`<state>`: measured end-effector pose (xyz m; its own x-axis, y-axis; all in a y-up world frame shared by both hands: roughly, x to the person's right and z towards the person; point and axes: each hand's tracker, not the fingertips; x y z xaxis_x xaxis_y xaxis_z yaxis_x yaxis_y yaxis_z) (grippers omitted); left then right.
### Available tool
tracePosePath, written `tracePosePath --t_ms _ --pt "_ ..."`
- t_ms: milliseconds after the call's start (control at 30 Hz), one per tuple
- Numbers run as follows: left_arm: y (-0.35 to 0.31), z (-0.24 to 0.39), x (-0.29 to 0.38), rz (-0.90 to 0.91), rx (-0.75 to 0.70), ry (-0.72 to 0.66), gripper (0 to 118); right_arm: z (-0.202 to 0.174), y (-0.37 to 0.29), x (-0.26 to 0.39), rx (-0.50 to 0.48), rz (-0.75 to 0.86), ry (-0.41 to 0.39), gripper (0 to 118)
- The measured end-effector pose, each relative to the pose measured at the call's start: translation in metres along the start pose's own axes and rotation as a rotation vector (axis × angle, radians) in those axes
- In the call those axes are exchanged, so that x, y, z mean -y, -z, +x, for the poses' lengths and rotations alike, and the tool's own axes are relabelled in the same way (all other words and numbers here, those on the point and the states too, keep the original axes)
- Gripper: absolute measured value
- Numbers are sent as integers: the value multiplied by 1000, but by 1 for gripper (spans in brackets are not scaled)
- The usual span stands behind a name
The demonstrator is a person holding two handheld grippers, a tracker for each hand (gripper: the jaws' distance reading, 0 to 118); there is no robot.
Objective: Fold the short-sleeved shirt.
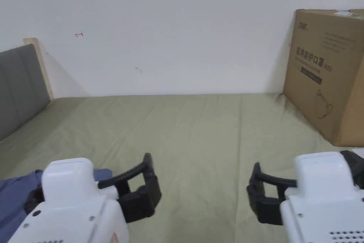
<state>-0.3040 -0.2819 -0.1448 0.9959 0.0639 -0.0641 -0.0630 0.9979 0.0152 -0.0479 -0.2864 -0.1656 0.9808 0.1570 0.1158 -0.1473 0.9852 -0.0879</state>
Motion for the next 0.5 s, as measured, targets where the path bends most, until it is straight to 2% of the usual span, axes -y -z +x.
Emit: tracePosePath --t_ms 67,133,333,500 --pt "-2 7 11 -4 20 54 118 12 4 8 -21 -39 94 118" --pt "1 12 17 -64 24 70 118 19 5 15 -4 -58 145 118" --pt "6 1 13 -76 -2 5 118 20 -1 15 17 -4 104 118" --pt "3 -6 7 -80 7 -35 118 17 2 15 -24 -20 156 115"
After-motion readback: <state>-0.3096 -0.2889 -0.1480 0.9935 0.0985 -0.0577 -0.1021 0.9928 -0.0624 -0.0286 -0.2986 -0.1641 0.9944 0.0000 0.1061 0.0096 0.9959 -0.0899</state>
